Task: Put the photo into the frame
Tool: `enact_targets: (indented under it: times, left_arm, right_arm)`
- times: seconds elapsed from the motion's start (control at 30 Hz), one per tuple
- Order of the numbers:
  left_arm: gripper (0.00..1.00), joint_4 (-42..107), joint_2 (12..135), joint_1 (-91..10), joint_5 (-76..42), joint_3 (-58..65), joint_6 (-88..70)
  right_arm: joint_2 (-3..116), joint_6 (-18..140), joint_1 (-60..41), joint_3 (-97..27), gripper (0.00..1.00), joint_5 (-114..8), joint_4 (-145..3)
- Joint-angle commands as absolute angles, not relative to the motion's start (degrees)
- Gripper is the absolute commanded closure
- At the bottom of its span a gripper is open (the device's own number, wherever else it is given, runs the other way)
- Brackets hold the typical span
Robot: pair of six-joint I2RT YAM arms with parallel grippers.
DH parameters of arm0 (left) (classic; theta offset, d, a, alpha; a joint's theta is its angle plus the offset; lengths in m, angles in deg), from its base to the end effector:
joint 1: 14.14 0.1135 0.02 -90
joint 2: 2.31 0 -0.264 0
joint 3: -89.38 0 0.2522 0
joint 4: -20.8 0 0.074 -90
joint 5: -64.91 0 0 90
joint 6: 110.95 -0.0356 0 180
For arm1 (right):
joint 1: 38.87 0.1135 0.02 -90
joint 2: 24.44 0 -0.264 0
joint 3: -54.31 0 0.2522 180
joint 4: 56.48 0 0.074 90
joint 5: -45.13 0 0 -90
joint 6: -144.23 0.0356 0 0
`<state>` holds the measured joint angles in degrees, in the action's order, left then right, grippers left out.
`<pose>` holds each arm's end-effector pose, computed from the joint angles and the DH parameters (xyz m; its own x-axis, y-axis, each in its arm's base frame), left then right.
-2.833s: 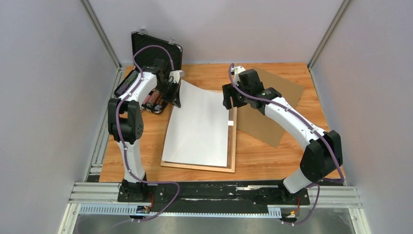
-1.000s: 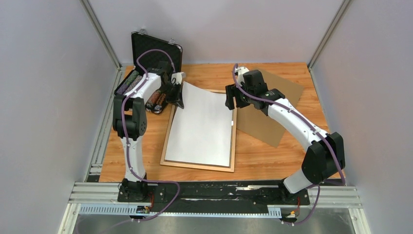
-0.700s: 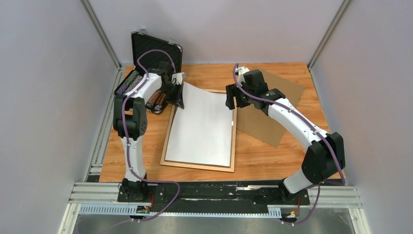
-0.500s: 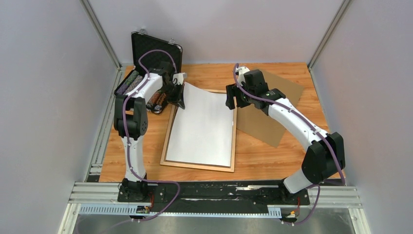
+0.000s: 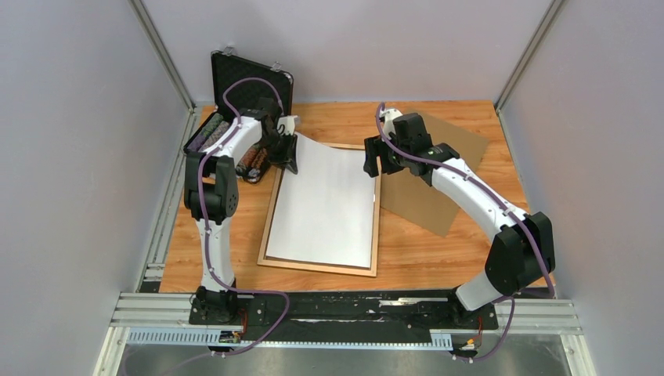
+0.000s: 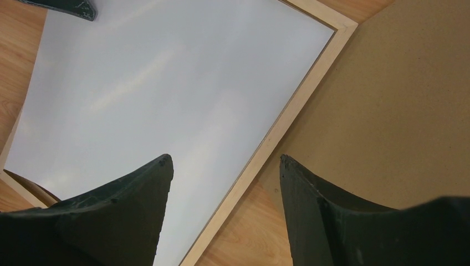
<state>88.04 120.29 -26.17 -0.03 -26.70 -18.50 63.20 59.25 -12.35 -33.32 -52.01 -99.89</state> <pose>0.4297 -0.1070 0.2053 -0.9512 0.1631 -0.2620 0.2642 0.8690 -0.4182 0.3029 0.1561 0.3021 -0.6585 -0.2316 -0.7161 -0.4680 0.8711 0.1487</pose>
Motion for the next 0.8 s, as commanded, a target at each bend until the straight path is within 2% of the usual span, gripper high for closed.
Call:
enact_targets:
  times: [0.0,0.2,0.5,0.77]
  left_arm:
    - [0.62,88.17,120.30,-26.47,-1.95,-29.52,-19.06]
    - [0.35,88.57,119.79,-26.49,-3.63,-29.73,-19.18]
    - [0.01,87.88,115.63,-26.54,-9.92,-29.44,-19.25]
    - [0.00,82.65,108.45,-27.50,-12.01,-24.35,-20.39]
  right_arm:
    - [60.73,59.86,-12.58,-33.54,0.31,-52.67,-97.66]
    - [60.68,59.89,-12.63,-33.55,0.30,-52.69,-97.63]
    - [60.02,59.70,-13.67,-33.33,0.30,-52.21,-97.58]
    - [57.08,60.69,-18.48,-30.90,0.29,-52.66,-96.46]
